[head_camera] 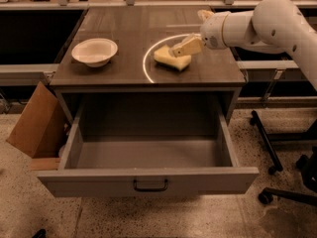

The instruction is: Pick sponge from top drawer and place on counter

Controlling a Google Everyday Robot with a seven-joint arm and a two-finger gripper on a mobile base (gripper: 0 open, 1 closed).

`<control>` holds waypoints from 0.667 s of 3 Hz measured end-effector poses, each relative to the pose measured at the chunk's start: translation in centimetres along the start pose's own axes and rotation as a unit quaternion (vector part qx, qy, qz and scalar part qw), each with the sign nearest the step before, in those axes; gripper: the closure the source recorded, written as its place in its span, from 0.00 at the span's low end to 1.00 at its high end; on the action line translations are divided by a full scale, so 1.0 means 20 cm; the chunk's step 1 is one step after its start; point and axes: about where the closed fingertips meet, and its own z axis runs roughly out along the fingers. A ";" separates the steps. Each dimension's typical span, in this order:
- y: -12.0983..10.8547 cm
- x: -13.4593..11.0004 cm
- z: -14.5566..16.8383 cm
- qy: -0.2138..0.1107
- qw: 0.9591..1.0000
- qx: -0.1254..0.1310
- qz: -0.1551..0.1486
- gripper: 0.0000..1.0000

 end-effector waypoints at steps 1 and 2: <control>-0.04 0.02 -0.04 0.005 1.000 0.011 0.005 0.00; -0.05 0.02 -0.04 0.005 1.000 0.011 0.006 0.00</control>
Offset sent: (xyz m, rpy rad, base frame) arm -0.0379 -0.0849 0.0588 -0.0038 -0.1042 -0.1430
